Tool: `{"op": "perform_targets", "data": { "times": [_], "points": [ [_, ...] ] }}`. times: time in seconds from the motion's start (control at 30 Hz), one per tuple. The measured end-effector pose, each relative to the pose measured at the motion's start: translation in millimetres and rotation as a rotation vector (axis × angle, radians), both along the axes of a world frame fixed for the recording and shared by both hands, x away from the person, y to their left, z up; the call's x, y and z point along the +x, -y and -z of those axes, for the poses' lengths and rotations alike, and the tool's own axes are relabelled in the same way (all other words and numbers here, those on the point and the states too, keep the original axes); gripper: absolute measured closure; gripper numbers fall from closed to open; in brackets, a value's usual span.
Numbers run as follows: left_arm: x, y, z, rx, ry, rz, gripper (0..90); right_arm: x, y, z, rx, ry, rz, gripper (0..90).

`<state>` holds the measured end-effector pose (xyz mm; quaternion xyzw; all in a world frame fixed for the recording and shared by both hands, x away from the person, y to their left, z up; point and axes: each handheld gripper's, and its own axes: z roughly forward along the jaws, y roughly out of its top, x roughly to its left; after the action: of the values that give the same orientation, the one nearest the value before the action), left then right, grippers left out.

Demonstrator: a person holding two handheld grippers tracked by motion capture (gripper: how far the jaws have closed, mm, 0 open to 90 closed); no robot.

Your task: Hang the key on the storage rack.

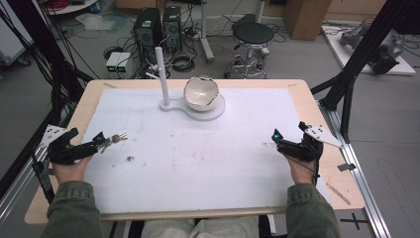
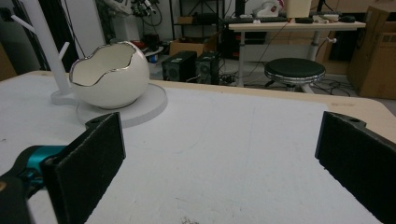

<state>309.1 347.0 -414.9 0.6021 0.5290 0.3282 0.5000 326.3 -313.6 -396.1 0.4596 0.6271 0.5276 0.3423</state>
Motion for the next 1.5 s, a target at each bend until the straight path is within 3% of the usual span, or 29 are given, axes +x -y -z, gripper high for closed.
{"op": "perform_targets", "data": {
  "times": [0.47, 0.73, 0.77, 0.9, 1.03, 1.07, 1.1, 1.27, 1.33, 1.47, 1.5],
  "points": [
    [2.2, 1.9, 1.8, 0.004, -0.026, 0.023, 1.8, -2.2, -1.5, 1.1, -0.008, -0.017, -0.001, 0.6],
    [2.8, 1.3, 2.0, 0.008, -0.036, 0.001, 1.7, -5.5, -2.5, 1.0, -0.008, -0.015, 0.006, 0.6],
    [3.2, 1.7, 1.8, -0.010, -0.041, 0.001, 1.8, -5.0, -1.8, 1.3, -0.006, -0.014, 0.003, 0.6],
    [4.4, 3.6, 0.4, -0.002, -0.051, -0.011, 1.7, -6.5, -2.5, 1.5, -0.008, -0.018, 0.000, 0.6],
    [9.0, 4.7, -6.6, -0.027, -0.072, -0.038, 1.8, -6.1, -1.9, 1.5, -0.009, -0.010, 0.000, 0.6],
    [13.0, 7.8, -9.7, 0.021, -0.092, -0.041, 1.8, -5.9, -1.6, 1.4, -0.006, -0.010, 0.002, 0.6],
    [15.2, 8.9, -10.0, 0.040, -0.106, -0.032, 1.8, -5.8, -1.3, 1.4, -0.003, -0.011, 0.003, 0.6],
    [22.2, 13.1, -7.5, 0.051, -0.140, -0.004, 1.8, -5.6, 0.7, 1.2, 0.000, -0.010, 0.006, 0.6],
    [26.9, 16.4, -7.4, 0.089, -0.159, 0.014, 1.8, -5.7, 0.6, 1.1, 0.001, -0.010, 0.003, 0.6],
    [32.4, 19.8, -11.5, 0.105, -0.176, 0.033, 1.8, -6.4, 2.3, 0.2, 0.002, -0.002, 0.013, 0.6],
    [38.5, 20.8, -15.1, 0.128, -0.196, 0.039, 1.8, -6.5, 3.8, -0.1, 0.003, 0.000, 0.018, 0.6]
  ]
}}
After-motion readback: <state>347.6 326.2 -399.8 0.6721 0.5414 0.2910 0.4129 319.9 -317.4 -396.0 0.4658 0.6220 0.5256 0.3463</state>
